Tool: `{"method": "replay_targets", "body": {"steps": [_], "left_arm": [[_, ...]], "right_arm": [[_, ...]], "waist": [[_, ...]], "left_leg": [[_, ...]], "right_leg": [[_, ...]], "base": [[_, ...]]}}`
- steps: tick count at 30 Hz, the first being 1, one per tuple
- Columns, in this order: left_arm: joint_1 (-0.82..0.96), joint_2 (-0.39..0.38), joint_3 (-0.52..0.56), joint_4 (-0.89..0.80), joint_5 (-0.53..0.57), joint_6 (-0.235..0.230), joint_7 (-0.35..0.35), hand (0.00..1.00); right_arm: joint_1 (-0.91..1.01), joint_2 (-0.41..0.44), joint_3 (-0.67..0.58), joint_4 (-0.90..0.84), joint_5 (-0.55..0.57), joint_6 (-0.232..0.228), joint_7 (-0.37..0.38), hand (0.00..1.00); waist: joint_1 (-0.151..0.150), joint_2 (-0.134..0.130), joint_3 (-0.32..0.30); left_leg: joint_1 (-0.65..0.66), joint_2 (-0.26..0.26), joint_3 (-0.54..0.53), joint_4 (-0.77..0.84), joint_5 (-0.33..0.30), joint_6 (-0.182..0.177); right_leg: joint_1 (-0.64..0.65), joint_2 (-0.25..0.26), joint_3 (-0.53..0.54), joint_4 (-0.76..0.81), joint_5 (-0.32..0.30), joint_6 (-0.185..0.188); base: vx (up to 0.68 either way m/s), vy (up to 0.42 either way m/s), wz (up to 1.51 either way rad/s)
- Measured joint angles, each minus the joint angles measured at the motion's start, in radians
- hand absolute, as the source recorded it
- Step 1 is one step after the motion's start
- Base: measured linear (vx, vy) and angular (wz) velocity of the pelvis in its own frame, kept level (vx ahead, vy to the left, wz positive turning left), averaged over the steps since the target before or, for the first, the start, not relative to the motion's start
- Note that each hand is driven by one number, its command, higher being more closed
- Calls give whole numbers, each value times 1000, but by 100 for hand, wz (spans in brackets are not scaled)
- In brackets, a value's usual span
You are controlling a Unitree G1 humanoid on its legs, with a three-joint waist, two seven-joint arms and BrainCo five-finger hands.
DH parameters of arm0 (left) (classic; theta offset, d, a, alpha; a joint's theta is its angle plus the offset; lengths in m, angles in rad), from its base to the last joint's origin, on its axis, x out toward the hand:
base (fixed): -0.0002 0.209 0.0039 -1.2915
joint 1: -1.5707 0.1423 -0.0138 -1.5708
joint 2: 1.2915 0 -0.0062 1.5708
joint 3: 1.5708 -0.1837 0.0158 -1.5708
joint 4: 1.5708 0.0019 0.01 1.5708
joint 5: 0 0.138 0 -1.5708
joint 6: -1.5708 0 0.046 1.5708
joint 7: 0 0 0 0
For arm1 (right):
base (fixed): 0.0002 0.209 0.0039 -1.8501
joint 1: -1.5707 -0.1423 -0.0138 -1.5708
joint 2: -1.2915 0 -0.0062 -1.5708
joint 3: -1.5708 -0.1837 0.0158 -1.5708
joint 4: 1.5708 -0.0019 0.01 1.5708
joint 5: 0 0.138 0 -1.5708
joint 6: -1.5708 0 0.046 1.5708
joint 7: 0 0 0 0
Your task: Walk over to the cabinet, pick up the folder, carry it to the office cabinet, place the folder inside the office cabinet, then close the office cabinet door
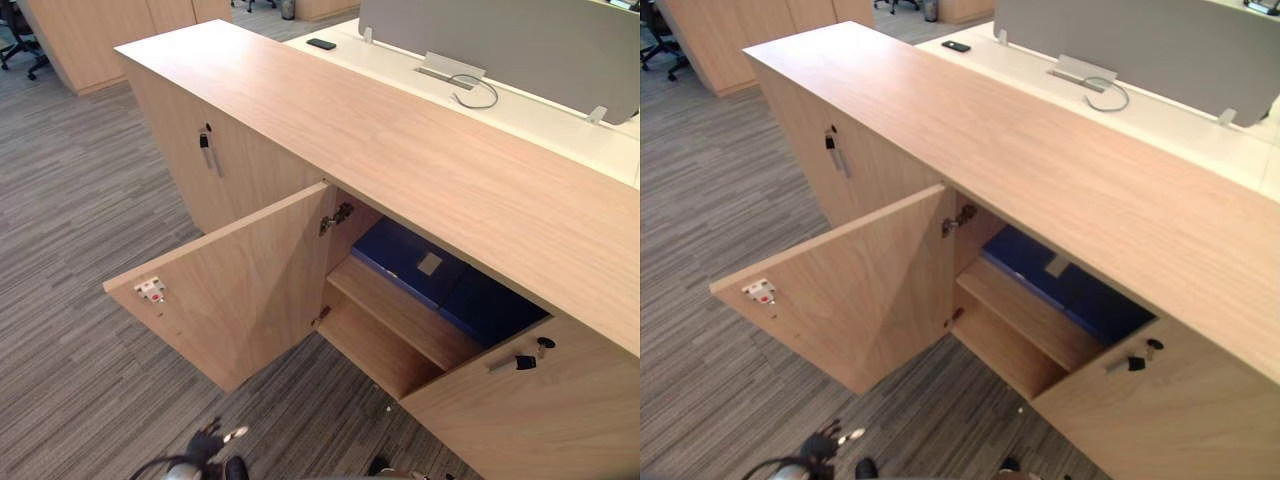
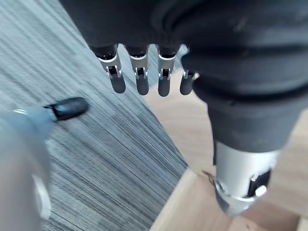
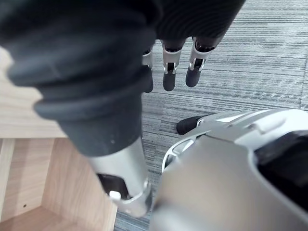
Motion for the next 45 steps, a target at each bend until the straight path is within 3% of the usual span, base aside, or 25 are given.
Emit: {"method": "replay_targets", "body": {"steps": [4,7,11,16,20,25,30,33,38,45], "left_arm": [[24,80,175,24,33,22,-1,0],[6,186,315,23,49,30,3,0],[-81,313,376,18,42,30,38,0],[-181,342,380,-15,43,26,100,0],[-254,349,338,-35,67,25,166,0],[-290,368,264,-93,68,23,195,0],[-335,360,112,-187,97,16,203,0],[-363,342,67,-214,147,15,230,0],[-368,331,-79,-288,328,13,237,0],[-363,307,-153,-318,399,16,242,0]], "right_arm": [[-5,-9,-1,29,-16,2,20,0],[-5,-12,-3,40,-16,1,25,0],[-2,-12,-7,41,-12,0,24,0],[12,-5,-41,40,21,-2,24,0],[21,-5,-42,30,23,-4,23,0],[25,-5,-42,22,26,-4,23,0],[28,-5,-42,20,26,-5,23,0],[29,-4,-41,17,26,-7,23,0],[27,4,-40,-3,24,-9,17,0],[23,1,-32,-7,23,-11,12,0]], "waist": [[2,3,-15],[3,6,-18],[9,8,-19],[16,9,-19],[15,10,-18],[16,11,-15],[13,11,-12],[13,12,-9],[15,11,-3],[38,13,2]], "left_leg": [[0,-6,-17,0,0,0],[-1,-7,-19,0,0,1],[-2,-10,-20,0,0,2],[-1,-11,-19,0,1,4],[1,-10,-13,0,0,3],[7,-9,4,0,-2,1],[19,-8,14,0,-4,1],[19,-8,16,0,-5,1],[19,-8,23,0,-7,-1],[19,-8,21,0,-7,-1]], "right_leg": [[13,-7,-22,0,-6,2],[14,-9,-24,2,-6,3],[16,-12,-24,5,-6,3],[19,-12,-23,6,-7,4],[16,-12,-16,12,-11,7],[3,-12,4,21,-12,6],[4,-11,16,24,-14,3],[4,-11,17,24,-14,2],[4,-11,18,18,-13,4],[7,-11,15,16,-12,5]], "base": [[-29,20,16],[-13,10,4],[0,0,0],[0,0,0],[3,2,-1],[-1,12,-11],[-14,9,-6],[0,0,0],[0,0,0],[-4,2,0]]}}
